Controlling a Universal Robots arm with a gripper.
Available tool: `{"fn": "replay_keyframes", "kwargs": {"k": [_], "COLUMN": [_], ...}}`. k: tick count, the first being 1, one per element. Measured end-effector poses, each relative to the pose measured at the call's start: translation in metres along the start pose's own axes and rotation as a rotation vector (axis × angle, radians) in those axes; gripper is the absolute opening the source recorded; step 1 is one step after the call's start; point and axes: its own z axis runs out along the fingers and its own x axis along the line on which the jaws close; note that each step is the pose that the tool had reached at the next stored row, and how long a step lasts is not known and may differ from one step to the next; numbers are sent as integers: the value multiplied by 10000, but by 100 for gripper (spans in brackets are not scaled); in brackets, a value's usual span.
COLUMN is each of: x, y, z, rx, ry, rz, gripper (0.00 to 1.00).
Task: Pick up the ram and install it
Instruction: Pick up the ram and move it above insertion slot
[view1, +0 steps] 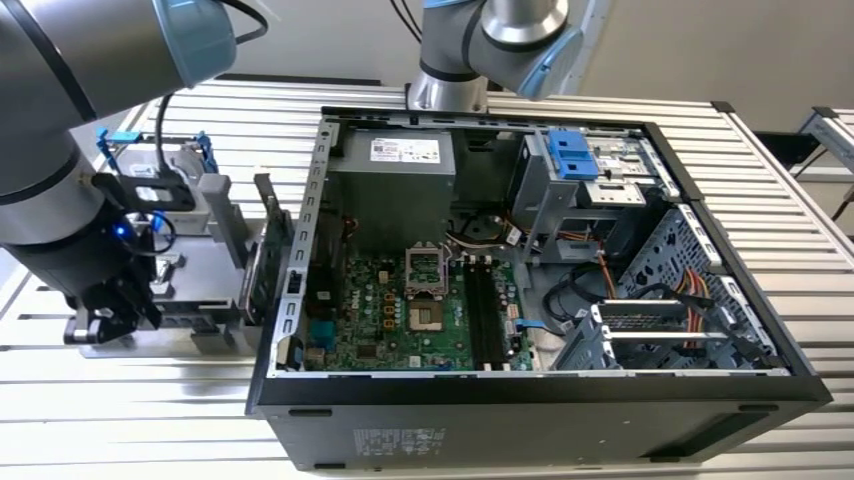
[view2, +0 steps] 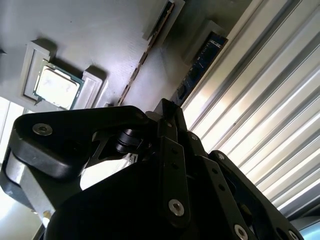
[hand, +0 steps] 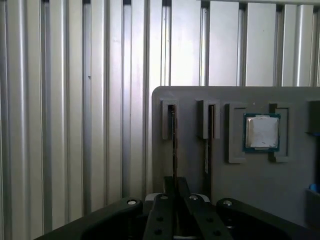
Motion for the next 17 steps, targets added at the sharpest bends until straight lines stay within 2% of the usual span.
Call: {"fn": "replay_keyframes", "kwargs": {"k": [17], "x": [-3], "y": [1], "z": [-57], "rx": [-2], "ry": [1], "rz": [0], "gripper": [0]}}
